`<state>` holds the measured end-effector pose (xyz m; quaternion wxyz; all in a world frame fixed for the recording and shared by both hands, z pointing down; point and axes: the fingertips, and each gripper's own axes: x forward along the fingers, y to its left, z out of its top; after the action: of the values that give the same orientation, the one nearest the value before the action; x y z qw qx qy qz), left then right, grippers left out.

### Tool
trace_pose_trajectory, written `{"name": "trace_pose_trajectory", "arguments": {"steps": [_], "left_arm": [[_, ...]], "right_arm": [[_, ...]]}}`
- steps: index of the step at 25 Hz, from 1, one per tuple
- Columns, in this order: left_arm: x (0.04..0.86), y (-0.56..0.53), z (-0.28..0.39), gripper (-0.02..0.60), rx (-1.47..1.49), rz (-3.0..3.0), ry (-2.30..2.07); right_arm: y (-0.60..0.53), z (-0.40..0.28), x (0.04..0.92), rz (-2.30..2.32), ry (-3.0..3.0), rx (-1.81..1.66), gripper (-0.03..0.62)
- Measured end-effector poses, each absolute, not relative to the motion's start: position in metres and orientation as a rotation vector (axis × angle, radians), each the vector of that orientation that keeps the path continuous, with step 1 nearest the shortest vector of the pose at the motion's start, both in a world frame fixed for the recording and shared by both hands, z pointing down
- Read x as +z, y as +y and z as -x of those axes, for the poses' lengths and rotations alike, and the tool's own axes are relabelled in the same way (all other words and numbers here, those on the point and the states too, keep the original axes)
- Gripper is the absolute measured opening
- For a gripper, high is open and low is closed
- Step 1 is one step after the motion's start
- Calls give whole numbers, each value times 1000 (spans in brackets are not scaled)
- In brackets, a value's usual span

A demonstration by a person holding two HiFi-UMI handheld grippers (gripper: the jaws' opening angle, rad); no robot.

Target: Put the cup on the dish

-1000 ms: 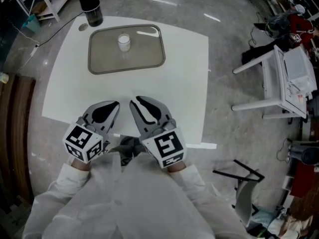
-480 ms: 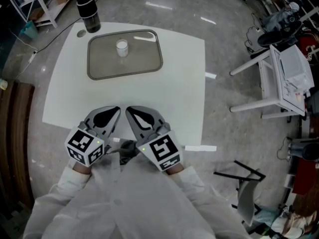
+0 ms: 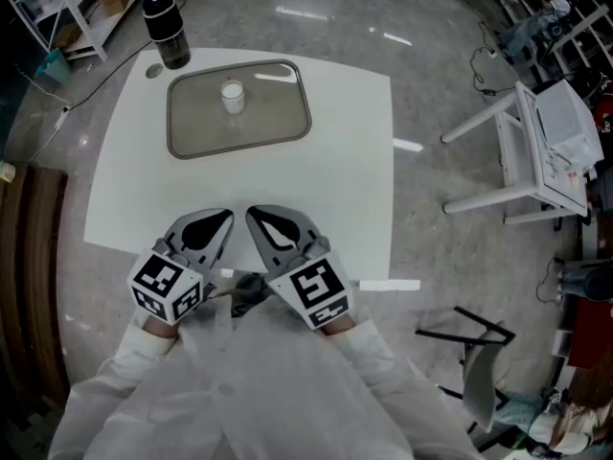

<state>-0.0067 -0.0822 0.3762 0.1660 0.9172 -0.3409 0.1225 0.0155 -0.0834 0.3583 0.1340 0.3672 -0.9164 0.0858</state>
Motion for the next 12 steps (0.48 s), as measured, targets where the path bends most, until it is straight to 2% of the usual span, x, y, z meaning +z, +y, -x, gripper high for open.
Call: {"name": "trace_pose_trajectory", "arguments": {"steps": [12], "left_arm": [[378,-77,6,6,365,-2615,-940]], "right_arm": [[-78,-12,356,-1037,-2665,236,12]]}}
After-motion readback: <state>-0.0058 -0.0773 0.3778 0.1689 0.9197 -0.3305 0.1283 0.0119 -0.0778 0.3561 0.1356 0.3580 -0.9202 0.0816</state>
